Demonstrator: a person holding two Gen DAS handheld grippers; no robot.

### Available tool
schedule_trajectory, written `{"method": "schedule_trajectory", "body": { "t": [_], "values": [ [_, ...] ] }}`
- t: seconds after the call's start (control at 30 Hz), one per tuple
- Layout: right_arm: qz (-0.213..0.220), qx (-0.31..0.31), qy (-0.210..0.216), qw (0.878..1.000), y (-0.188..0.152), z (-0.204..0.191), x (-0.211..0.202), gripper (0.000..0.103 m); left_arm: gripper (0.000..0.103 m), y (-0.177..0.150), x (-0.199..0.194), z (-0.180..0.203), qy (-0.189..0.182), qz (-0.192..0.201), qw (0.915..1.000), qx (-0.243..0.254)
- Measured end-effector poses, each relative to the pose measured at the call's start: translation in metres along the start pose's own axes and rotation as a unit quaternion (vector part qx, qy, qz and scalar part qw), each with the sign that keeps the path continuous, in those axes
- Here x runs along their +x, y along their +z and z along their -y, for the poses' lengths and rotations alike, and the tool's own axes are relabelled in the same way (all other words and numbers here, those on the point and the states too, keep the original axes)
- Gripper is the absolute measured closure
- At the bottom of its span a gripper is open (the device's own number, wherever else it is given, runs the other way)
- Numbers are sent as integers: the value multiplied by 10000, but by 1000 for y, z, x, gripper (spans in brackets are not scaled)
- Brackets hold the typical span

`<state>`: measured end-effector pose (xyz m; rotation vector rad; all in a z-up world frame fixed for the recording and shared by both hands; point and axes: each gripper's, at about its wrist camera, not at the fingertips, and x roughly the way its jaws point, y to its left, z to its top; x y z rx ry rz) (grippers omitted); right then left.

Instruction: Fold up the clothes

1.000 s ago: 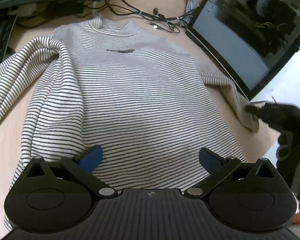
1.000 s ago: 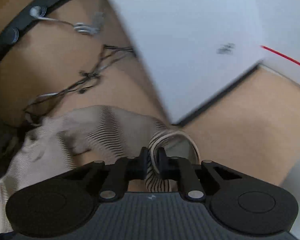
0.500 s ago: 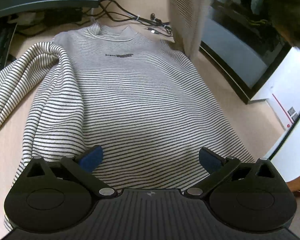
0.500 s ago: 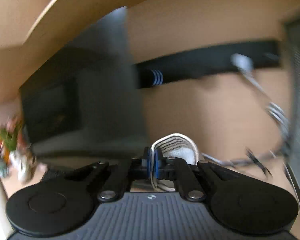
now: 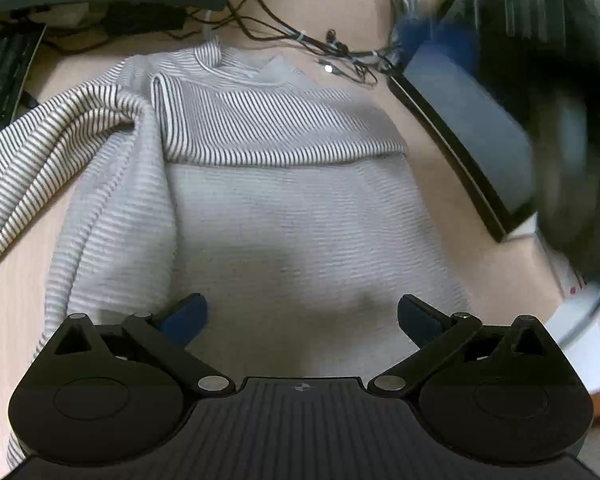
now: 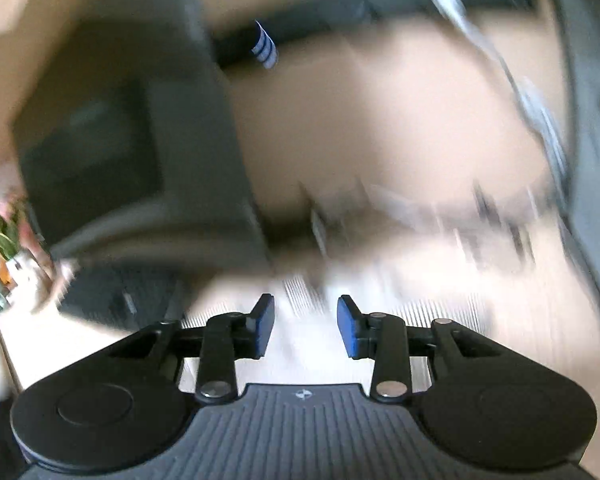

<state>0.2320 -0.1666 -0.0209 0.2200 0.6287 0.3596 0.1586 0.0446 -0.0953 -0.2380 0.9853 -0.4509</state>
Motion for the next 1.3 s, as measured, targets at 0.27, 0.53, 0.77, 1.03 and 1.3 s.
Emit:
{"method": "schedule_trajectory", "body": {
  "t": [0.27, 0.53, 0.77, 1.03, 1.3],
  "values": [
    [-945, 136, -406, 9946, -97, 26, -5, 81, 0, 72, 11, -17, 673, 796, 9933, -503],
    [-976, -54, -695, 9928, -96, 60, -36, 101, 0, 88, 55, -10, 1552, 570, 9853, -437],
    [-922, 11, -583, 9940, -96, 64, -33, 101, 49, 88, 67, -12, 1692, 492, 9841, -224],
    [-861, 85, -455, 9952, -95, 69, -30, 101, 86, 102, 33, 15, 1773, 1446, 9708, 715],
    [-780, 169, -432, 9959, -99, 70, -31, 100, 82, 129, 40, 12, 2184, 1753, 9488, 1460]
  ]
}}
